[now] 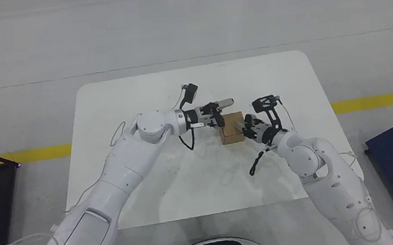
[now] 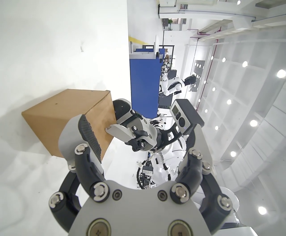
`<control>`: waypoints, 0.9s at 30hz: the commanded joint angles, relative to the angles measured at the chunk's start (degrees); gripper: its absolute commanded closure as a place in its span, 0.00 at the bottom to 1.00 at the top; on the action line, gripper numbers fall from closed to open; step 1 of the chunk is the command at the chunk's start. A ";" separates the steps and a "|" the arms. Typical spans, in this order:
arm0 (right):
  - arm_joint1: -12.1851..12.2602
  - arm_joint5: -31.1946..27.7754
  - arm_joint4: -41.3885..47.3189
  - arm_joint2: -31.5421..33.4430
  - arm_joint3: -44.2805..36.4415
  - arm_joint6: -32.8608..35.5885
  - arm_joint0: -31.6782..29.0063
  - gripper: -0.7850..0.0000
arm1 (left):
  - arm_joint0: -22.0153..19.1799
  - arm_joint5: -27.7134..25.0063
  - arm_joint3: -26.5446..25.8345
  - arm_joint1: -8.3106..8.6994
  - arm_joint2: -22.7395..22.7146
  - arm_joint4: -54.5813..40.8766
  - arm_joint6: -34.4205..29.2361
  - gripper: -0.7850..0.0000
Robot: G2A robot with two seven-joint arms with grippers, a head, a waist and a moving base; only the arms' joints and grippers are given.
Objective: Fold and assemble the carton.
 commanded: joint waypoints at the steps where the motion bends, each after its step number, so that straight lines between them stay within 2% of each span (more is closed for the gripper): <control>1: 0.01 0.06 0.29 0.08 0.13 -0.11 0.10 0.61 | 0.10 0.04 0.35 -0.06 0.11 0.17 -0.01 0.00; 9: 0.13 -0.20 1.54 0.90 -0.57 -0.82 -0.24 0.58 | 0.13 -1.63 0.30 -0.28 -0.39 -0.46 0.30 0.00; 15: 0.57 -3.68 7.24 5.15 -3.60 -2.26 -2.75 0.62 | 1.61 -4.90 -2.16 0.62 -4.79 -3.70 0.83 0.00; 16: 0.70 -4.24 8.37 6.33 -4.05 -2.34 -3.48 0.65 | 2.24 -5.31 -2.76 0.98 -6.04 -4.20 0.82 0.00; 17: 0.84 -4.76 9.52 7.64 -4.27 -2.40 -4.14 0.76 | 2.97 -5.61 -3.45 1.41 -7.37 -4.44 0.68 0.00; 18: 0.98 -5.12 10.46 8.94 -4.19 -2.35 -4.74 0.96 | 3.82 -5.74 -4.19 1.89 -8.78 -4.52 0.47 0.00; 19: 1.13 -5.27 10.67 10.04 -3.99 -1.96 -5.22 1.00 | 4.86 -5.80 -5.05 2.40 -10.23 -4.51 0.17 0.00; 23: 1.51 -5.32 10.79 12.15 -1.90 -0.46 -5.86 1.00 | 10.18 -4.81 -9.02 4.49 -16.01 -4.00 -0.71 0.00; 27: 1.46 -5.67 10.93 10.45 1.08 0.73 -4.19 1.00 | 15.11 -2.99 -12.00 5.94 -19.91 -3.42 -1.27 0.00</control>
